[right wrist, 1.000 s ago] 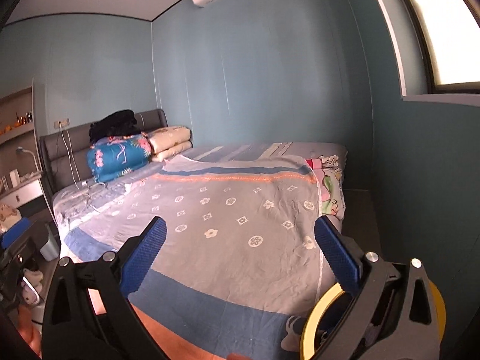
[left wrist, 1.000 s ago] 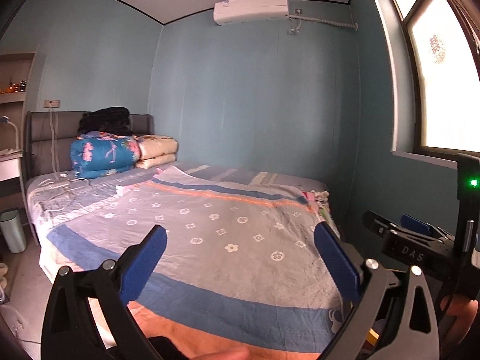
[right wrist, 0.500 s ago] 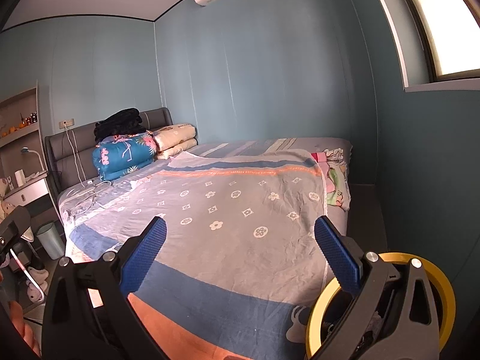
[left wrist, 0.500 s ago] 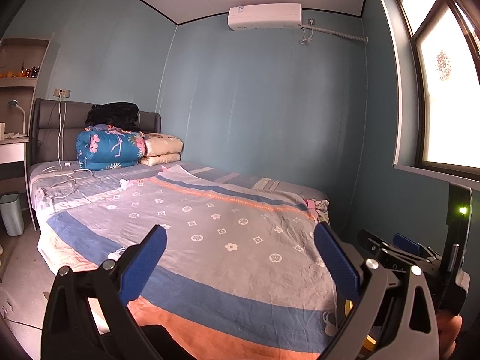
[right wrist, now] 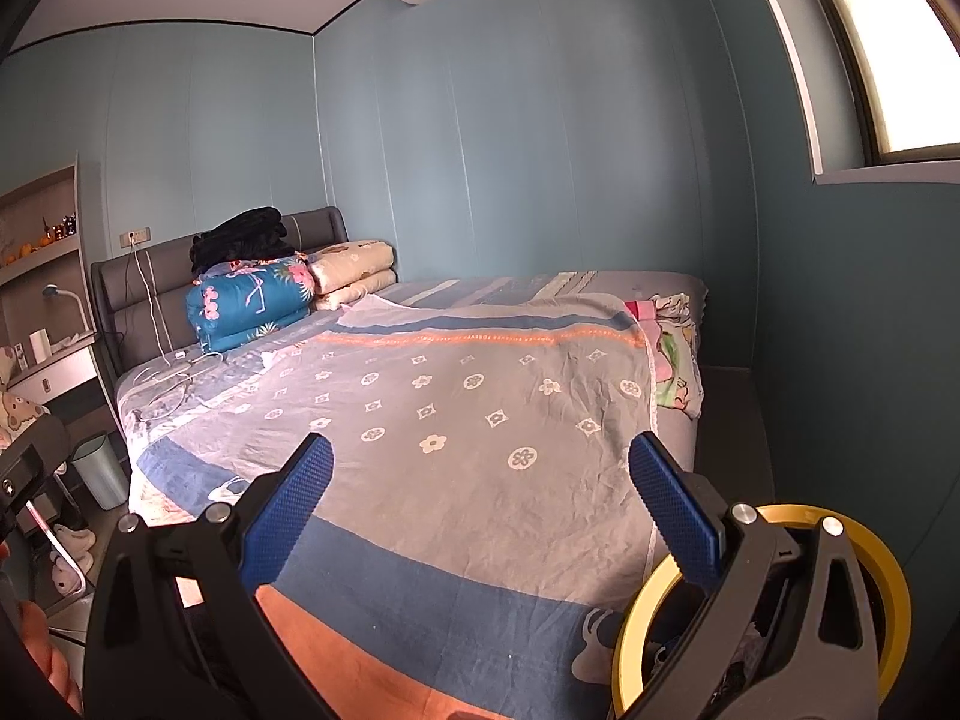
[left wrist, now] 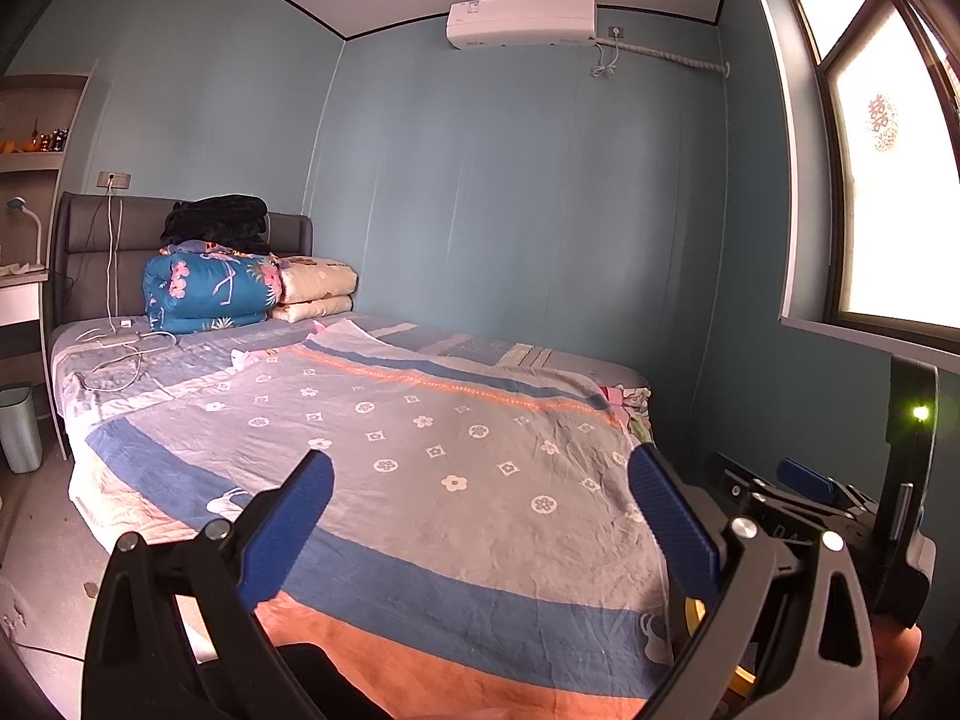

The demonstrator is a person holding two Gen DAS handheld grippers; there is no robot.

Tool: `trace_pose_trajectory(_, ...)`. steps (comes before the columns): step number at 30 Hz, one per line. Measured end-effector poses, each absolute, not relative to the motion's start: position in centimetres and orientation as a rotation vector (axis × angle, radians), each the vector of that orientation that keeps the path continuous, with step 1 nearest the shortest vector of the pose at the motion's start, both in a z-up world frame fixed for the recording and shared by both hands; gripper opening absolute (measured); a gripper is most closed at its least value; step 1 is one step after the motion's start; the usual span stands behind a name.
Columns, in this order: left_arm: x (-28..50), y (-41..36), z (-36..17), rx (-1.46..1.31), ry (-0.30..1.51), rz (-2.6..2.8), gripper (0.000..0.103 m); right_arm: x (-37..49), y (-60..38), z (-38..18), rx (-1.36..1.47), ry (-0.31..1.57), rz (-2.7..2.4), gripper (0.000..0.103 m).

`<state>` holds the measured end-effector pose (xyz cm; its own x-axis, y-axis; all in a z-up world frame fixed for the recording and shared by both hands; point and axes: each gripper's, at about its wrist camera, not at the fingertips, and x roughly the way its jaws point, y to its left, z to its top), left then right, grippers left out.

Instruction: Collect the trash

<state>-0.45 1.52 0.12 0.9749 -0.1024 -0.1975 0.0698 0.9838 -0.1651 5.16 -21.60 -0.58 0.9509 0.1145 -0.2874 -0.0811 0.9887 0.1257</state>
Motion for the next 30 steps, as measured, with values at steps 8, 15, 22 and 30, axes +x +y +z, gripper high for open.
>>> trace_pose_trajectory(8,-0.23,1.6,0.01,-0.166,0.22,-0.098,0.095,5.23,-21.67,-0.85,0.111,0.301,0.098,0.095)
trace_pose_trajectory(15,-0.12,1.7,-0.05,-0.166,0.223,-0.106,0.095,5.34,-21.8,-1.12,0.11,0.307,0.098,0.095)
trace_pose_trajectory(22,-0.07,1.83,-0.22,-0.17,0.226,-0.107,0.095,5.31,-21.82,-1.14,0.11,0.309,0.098,0.095)
trace_pose_trajectory(30,-0.16,1.74,-0.18,-0.169,0.229,-0.113,0.095,5.38,-21.84,-1.15,0.111,0.311,0.098,0.095)
